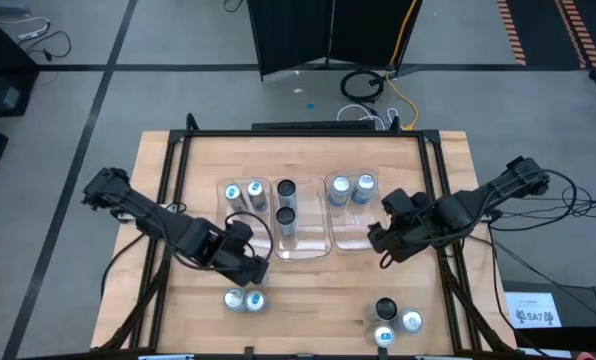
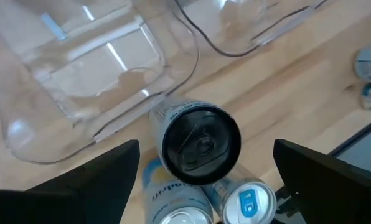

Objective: Sort soda cans
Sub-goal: Put the top white-blue soda can into the middle transparent bin

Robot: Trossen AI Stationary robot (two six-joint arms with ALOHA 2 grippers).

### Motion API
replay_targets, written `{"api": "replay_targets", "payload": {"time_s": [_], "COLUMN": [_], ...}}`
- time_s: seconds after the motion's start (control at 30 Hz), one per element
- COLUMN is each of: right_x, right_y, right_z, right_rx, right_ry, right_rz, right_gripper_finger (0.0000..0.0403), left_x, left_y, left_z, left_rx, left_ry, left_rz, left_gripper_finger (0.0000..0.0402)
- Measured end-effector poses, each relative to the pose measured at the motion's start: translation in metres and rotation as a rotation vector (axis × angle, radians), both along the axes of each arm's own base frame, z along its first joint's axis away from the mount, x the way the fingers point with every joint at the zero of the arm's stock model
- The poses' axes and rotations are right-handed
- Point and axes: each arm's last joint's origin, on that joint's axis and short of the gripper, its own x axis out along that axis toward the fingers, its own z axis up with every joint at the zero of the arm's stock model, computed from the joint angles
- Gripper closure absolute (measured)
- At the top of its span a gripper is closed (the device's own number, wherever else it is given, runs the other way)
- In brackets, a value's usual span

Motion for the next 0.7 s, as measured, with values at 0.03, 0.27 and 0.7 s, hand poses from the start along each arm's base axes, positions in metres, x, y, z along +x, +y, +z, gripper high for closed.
{"api": "replay_targets", "payload": {"time_s": [0.03, 0.27, 0.7], "right_x": [0.000, -0.001, -0.005], "right_y": [0.001, 0.008, 0.016], "right_z": [0.000, 0.000, 0.000], "right_rx": [0.000, -0.006, -0.008], "right_ry": [-0.004, -0.016, -0.015], "right_rz": [0.003, 0.036, 0.075], "right_gripper_finger": [0.0062, 0.0062, 0.0062], "left_x": [0.002, 0.011, 0.021], "left_y": [-0.001, -0.006, -0.009], "left_z": [-0.002, -0.017, -0.045], "left_rx": [-0.002, -0.020, 0.016], "left_ry": [0.003, 0.062, 0.158], "left_rz": [0.004, 0.023, 0.041], "left_gripper_finger": [0.0023, 0.0023, 0.0023]}}
